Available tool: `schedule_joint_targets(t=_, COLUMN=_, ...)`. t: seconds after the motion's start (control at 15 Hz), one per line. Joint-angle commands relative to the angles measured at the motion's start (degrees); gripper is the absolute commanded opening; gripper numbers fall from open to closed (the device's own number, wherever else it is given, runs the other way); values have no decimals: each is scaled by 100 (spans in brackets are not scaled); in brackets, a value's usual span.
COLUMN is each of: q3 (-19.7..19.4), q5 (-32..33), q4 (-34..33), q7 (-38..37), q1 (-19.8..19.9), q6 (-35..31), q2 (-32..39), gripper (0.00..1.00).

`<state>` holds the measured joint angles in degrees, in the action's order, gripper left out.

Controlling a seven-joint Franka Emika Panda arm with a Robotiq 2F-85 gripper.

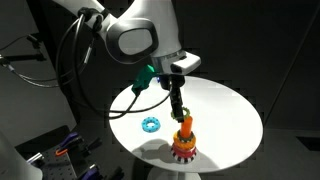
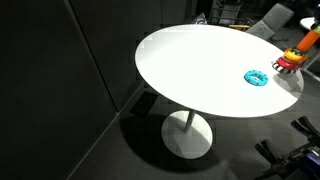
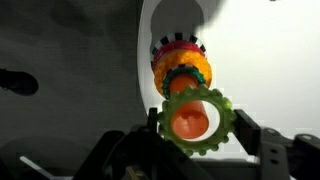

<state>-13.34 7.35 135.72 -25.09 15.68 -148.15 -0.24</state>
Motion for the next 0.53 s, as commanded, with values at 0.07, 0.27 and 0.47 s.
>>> schedule_joint_targets(t=0.07, q3=-139, q5=-74, q4=-358, q7=-119, q1=-10, q6=46, q2=373, gripper=49)
schedule_joint_targets(t=0.27, q3=-221, q5=-155, q4=-435, q7=-88, q1=-23, q6=35, q2=528, gripper=49)
schedule_joint_targets(t=0.47, q3=-246, q5=-382, q4=-489, q7=6, q1=-30, q6=18, q2=614, gripper=49)
